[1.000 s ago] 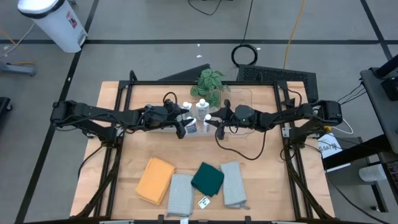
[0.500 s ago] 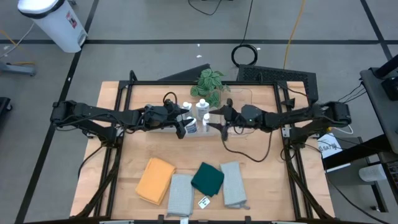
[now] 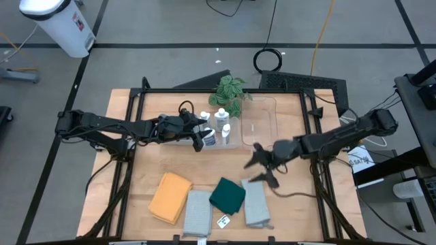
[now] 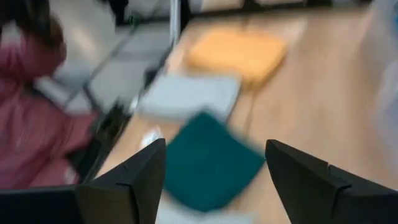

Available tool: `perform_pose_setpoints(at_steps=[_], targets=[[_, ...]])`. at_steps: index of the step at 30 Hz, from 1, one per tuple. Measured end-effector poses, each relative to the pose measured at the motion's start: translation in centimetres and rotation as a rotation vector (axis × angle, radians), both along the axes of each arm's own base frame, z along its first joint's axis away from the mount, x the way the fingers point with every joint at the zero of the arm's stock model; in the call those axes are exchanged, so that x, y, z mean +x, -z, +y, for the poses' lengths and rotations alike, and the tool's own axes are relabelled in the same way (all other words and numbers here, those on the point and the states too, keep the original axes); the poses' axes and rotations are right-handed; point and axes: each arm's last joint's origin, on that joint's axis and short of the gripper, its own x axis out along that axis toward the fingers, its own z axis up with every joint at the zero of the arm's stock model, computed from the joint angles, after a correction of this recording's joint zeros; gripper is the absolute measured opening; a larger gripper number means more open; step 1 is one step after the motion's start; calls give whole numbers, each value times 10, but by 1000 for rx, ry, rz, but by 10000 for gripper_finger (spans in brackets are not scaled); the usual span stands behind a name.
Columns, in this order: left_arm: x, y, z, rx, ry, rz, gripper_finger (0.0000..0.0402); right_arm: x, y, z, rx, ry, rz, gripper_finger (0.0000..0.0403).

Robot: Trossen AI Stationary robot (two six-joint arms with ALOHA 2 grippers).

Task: Pick & Place Kitchen Items
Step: Put the right gray towel into the transparent bin

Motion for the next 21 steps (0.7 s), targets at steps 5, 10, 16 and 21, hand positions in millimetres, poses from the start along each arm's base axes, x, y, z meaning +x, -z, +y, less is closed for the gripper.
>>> perform_pose_setpoints(at_steps=[5,10,16,21], targets=[[0,0,0,0,0,-1,234,-2,31,24,0,-57,234,241],[0,0,0,0,1,0,234,4,60,31,-35,-57,388,234],[0,0,0,0,2,0,234,12,85,22,-80,3,489,231],[0,0,0,0,2,-1,234,16,101,17,-97,24,564,232]])
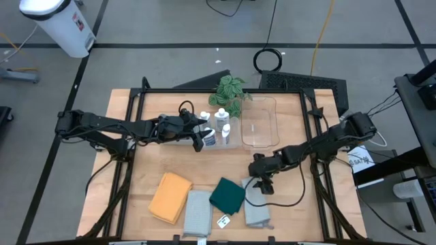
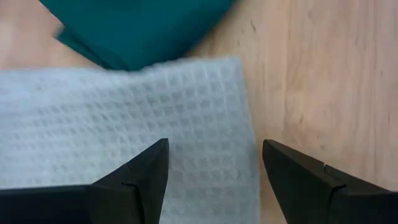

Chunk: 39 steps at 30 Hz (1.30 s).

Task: Pick & Place Kitchen Items
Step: Put the right gray towel into the transparent bin

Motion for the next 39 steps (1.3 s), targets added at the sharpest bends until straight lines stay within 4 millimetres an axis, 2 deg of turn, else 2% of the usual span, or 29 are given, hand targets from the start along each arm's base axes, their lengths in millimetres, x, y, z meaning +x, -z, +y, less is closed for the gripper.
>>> perform_pose_setpoints(at_steps=[5,9,14,21,31,36,39], targets=[[0,0,0,1,0,0,235,-3,7,-1,-8,-7,66,231],[0,0,0,1,0,-1,235,-5,7,2,90,-65,105,228],[0,0,0,1,0,-1,234,-8,6,6,216,-144,151,213],[0,0,0,1,0,-1,234,-7,6,5,213,-132,152,182],[0,0,0,1,0,-2,234,-7,7,1,158,-36,162,116],[0,0,0,2,0,-2,234,-8,7,1,224,-46,197,68],[0,0,0,2,0,-2,234,-8,7,1,207,-79,187,32]])
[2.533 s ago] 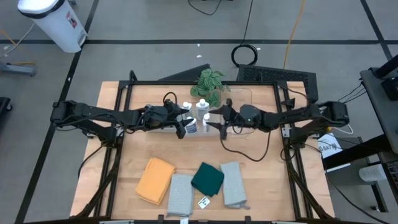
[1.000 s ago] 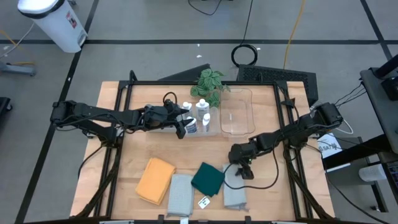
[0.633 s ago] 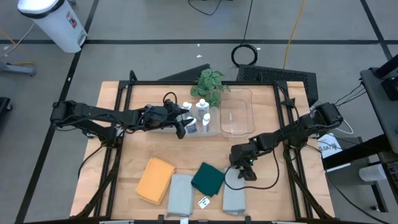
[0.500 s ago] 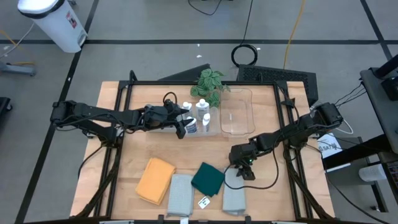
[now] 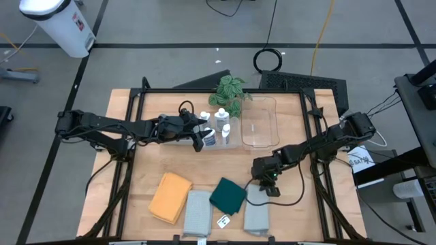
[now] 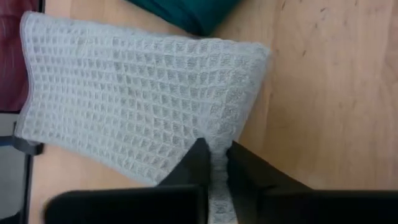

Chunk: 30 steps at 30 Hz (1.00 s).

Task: Pick & Place Kitchen Items
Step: Put the right gray towel into the transparent bin

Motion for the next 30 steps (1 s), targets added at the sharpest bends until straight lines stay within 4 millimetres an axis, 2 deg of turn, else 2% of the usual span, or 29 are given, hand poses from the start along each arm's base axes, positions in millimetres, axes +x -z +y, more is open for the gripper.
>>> perform_pose_setpoints(at_steps=[3,7,13,19,30], targets=[[0,0,0,0,0,0,234,-1,-3,0,-11,-24,-17,6],[0,0,0,-2,-1,-1,234,-7,-13,-2,-73,-12,-48,4],[0,0,0,-2,-2,0,235,-23,-52,-7,-361,45,-81,2],[0,0,0,1,-4,0,234,-36,-91,-9,-612,46,-231,1],[0,0,0,0,-3,-1,234,-52,-121,-24,-988,25,-398,0]])
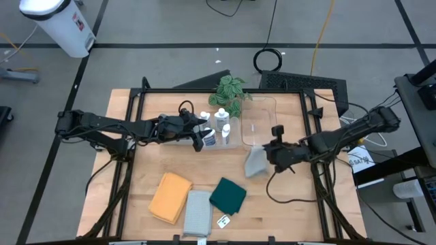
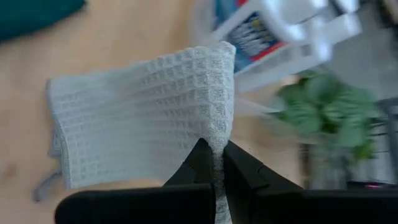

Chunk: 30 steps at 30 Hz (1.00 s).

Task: Pick & Place Kitchen Items
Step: Put the right gray towel into the transparent bin

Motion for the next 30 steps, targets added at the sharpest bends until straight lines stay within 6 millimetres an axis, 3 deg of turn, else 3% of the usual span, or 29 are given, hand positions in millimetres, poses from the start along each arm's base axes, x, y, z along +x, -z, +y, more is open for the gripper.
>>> perform_pose_setpoints(at_steps=[10,15,30], targets=[[0,0,0,0,0,0,234,-9,-21,-28,-305,112,-59,0],[0,0,0,0,0,0,235,-11,-26,-45,-457,147,3,0],[0,0,0,5,3,2,235,14,-8,-123,-308,79,128,0]])
